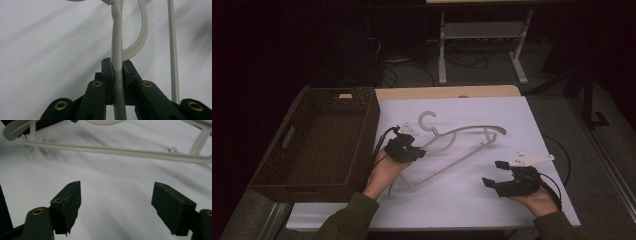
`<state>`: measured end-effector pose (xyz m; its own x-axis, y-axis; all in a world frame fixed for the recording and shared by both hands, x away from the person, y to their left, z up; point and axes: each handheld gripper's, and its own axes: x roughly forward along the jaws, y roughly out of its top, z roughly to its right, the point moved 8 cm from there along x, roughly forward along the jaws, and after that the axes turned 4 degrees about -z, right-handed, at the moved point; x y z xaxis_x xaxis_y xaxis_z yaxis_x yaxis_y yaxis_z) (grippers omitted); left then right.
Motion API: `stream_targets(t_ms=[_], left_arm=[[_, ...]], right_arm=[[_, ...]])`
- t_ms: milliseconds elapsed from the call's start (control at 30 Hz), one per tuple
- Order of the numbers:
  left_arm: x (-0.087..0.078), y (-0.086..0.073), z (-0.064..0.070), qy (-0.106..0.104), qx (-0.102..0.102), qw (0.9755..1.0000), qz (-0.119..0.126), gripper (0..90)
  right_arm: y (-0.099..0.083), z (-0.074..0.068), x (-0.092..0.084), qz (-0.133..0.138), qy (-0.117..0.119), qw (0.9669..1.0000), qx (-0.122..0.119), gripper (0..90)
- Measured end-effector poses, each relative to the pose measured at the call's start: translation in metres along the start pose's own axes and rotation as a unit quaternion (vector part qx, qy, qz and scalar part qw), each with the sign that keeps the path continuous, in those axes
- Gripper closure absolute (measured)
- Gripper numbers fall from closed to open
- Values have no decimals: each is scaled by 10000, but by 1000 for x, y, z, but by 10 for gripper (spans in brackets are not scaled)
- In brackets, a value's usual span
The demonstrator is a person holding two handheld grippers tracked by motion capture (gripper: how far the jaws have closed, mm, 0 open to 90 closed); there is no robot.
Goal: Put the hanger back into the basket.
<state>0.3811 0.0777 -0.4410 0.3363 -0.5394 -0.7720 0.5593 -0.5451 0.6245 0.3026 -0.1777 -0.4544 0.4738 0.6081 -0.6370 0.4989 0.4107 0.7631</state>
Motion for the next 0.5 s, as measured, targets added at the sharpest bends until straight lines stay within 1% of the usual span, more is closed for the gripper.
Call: stream_targets(t_ms=[67,100,200,233,300,333,400,433,500], left_arm=[[-4,3,-1,2,-22,10000,-28,825],[-6,4,-2,0,-34,10000,-25,825],[-15,9,-5,49,-4,10000,-63,825],[-17,12,-5,58,-35,10000,-28,825],[-23,16,-6,91,-30,10000,-13,824],[-27,18,-7,116,8,9999,-29,825],[-33,22,-10,160,11,9999,-14,825],[-36,25,-11,171,-8,9999,21,825],[-42,29,-13,199,-24,9998,32,825]], right_arm=[[-2,2,-3,53,-49,10000,32,211],[-4,3,-4,64,-56,9999,90,194],[-7,7,-9,148,-148,9997,155,136],[-8,9,-10,159,-189,9995,171,130],[-9,11,-13,245,-281,9990,244,100],[-9,12,-14,271,-303,9988,285,81],[-10,15,-16,317,-374,9984,281,59],[-11,16,-17,333,-408,9979,365,29],[-12,18,-17,347,-424,9977,391,23]])
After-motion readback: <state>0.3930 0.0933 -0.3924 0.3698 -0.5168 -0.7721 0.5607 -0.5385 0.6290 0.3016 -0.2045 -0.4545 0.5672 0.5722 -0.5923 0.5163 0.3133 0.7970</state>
